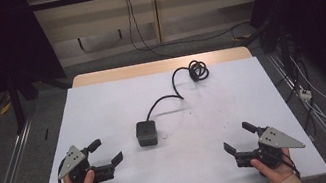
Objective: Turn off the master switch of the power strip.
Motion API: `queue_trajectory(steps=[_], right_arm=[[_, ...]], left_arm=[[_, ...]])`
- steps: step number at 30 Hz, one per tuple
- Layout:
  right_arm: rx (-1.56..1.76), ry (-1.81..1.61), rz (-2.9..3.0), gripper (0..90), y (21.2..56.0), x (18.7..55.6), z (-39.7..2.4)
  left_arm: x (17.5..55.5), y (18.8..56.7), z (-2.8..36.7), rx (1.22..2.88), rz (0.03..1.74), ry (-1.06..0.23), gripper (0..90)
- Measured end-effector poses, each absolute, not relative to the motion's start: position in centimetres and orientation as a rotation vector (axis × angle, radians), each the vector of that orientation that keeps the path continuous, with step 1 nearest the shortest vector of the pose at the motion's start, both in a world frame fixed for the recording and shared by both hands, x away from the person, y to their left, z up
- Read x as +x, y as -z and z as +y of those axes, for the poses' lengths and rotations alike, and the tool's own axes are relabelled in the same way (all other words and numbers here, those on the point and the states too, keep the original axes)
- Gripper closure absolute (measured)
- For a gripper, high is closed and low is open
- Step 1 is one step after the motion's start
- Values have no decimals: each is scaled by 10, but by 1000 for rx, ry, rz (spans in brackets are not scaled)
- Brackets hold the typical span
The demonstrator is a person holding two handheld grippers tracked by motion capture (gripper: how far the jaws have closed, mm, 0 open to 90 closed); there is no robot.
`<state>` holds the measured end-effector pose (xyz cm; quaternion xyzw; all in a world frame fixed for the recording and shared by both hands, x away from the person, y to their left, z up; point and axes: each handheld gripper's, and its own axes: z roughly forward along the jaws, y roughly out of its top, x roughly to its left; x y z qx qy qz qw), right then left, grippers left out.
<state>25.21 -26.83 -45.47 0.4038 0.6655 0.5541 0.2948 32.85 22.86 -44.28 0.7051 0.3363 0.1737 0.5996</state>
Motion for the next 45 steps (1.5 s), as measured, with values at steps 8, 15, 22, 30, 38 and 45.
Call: queue_trajectory(steps=[8,15,22,30,38,45], right_arm=[[1070,-1474,1774,48,455,252,-267],[1065,-1478,1771,50,454,252,-267],[1068,-1477,1768,51,454,252,-269],[1063,-1479,1772,52,454,253,-268],[1067,-1485,1769,53,455,254,-268],[1066,-1485,1770,55,454,254,-268]], left_arm=[[329,442,228,1623,781,-398,26],[330,441,226,1614,784,-399,28],[333,439,221,1614,770,-386,34],[336,438,218,1606,778,-389,38],[339,436,214,1620,775,-391,45],[341,436,210,1628,769,-383,55]])
